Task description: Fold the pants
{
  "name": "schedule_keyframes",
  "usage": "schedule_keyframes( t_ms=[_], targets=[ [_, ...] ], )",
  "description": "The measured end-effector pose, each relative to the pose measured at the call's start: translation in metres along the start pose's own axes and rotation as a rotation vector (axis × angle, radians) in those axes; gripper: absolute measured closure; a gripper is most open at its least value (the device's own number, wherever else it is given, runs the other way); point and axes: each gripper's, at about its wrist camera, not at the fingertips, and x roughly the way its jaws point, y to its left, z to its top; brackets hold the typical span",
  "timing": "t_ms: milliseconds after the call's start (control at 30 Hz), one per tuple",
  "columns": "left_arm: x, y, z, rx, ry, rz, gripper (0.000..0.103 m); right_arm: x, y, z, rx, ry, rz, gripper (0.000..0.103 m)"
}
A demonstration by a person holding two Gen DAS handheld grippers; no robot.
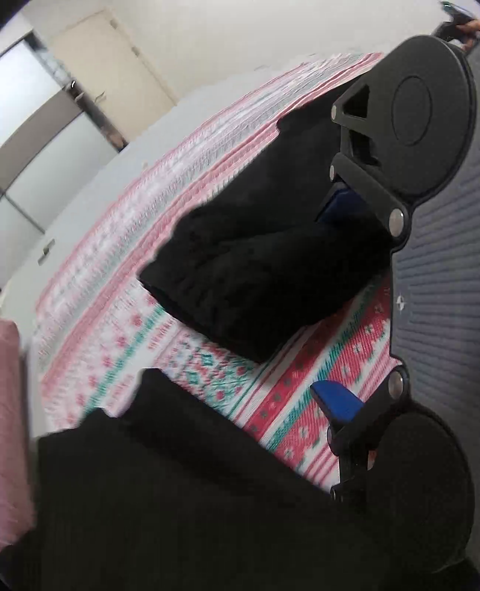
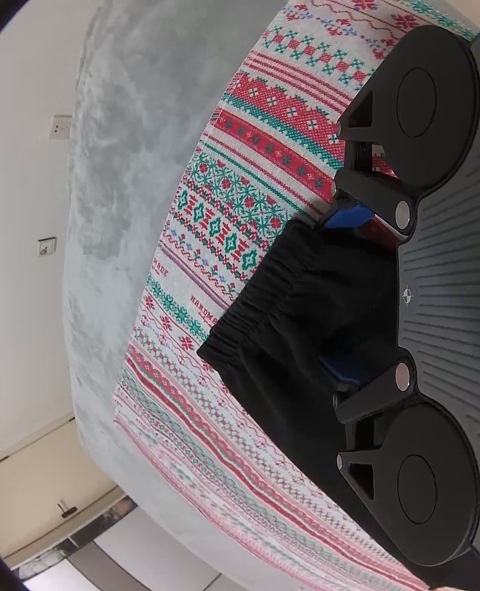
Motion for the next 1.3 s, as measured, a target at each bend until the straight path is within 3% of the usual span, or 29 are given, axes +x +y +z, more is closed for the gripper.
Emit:
schedule_keyframes(
  t_ms=[133,233,267,433,533,633,733,800,867,1000,1200,1300],
  targets=[
    [0.015,-0.012,0.007,-0.001,-0.071,-0.038,0.0,0.003,0.001,-0.001,0.019,-0.015,-0.005,0.028],
    [0.028,-0.021,0.007,0.007,-0.098,0.021,0.001,0.003,-0.006,0.0,0.063,-0.033,0.033,0.026],
    [0.028,-0.024,0.006,0.018,-0.11,0.038,0.006,0.002,-0.01,0.001,0.087,-0.031,0.051,0.027],
    [0.013,-0.001,0.004,-0.122,-0.107,-0.034,0.01,0.0,-0.036,0.007,0.233,-0.032,0.167,0.035],
    [0.012,-0.004,0.001,-0.098,-0.12,-0.036,0.01,0.0,-0.051,0.009,0.316,-0.014,0.234,0.039],
    [0.014,-0.01,-0.002,-0.05,-0.133,-0.011,0.012,-0.001,-0.052,0.008,0.267,-0.005,0.227,0.047],
    [0.017,-0.013,0.001,-0.032,-0.153,0.027,0.031,0.001,-0.044,0.006,0.213,-0.028,0.201,0.056],
    [0.013,-0.009,0.002,-0.082,-0.166,0.016,0.043,0.004,-0.03,0.005,0.126,-0.048,0.154,0.074],
    [0.007,-0.01,0.005,-0.094,-0.193,-0.001,0.051,0.001,-0.019,0.008,0.09,-0.048,0.139,0.082],
    [-0.004,-0.024,0.01,-0.077,-0.246,0.003,0.055,-0.016,-0.022,0.02,0.227,-0.067,0.22,0.085],
    [-0.012,-0.046,0.051,-0.17,-0.248,-0.029,0.058,-0.041,0.002,0.036,0.235,-0.116,0.246,0.086],
    [-0.02,-0.069,0.08,-0.155,-0.257,-0.031,0.06,-0.046,0.017,0.05,0.253,-0.134,0.256,0.087]
  ],
)
